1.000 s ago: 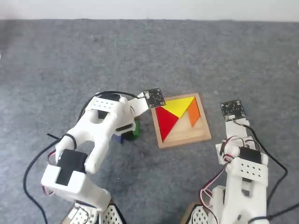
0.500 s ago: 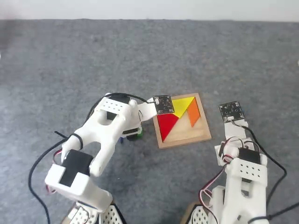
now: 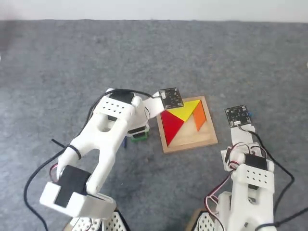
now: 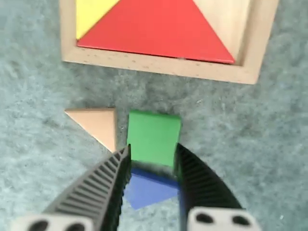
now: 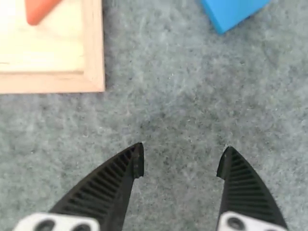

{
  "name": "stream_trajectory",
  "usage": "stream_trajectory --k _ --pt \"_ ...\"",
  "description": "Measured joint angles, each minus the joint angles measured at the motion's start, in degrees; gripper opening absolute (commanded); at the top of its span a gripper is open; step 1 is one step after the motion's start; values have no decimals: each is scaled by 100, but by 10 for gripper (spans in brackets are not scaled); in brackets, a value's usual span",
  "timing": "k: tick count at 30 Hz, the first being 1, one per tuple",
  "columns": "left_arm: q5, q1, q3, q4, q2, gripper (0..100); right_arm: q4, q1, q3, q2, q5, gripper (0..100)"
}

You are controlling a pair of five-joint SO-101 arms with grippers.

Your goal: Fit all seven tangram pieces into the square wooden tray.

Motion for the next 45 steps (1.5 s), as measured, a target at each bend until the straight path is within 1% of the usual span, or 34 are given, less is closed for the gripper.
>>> stream_trajectory --k 3,7,14,18,20,22,26,28,30,32,38,40,45 --pt "-35 -132 0 -88 44 274 0 0 0 0 0 270" --pt "9 -360 -88 -158 651 254 0 0 0 0 0 270" --pt "18 -308 -185 -211 1248 253 0 0 0 0 0 270" --pt "18 -316 -334 -563 1530 253 0 0 0 0 0 270" --pt "-9 -369 -448 -615 1723 254 0 0 0 0 0 270" --pt "0 -387 -580 -598 1846 254 0 0 0 0 0 270" --pt "-97 -378 -949 -290 2119 248 -53 0 0 0 0 270" --pt "-132 -378 -1073 -211 2215 201 -53 0 0 0 0 270" --pt "-132 -369 -1125 -132 2251 131 -53 0 0 0 0 270" --pt "-132 -352 -1134 -53 2242 97 -53 0 0 0 0 270" --pt "-105 -290 -1178 53 2224 96 -53 0 0 0 0 270" --pt "26 -299 -1178 53 2136 96 -53 0 0 0 0 270" --pt "290 -255 -1178 44 1424 96 -53 0 0 0 0 270"
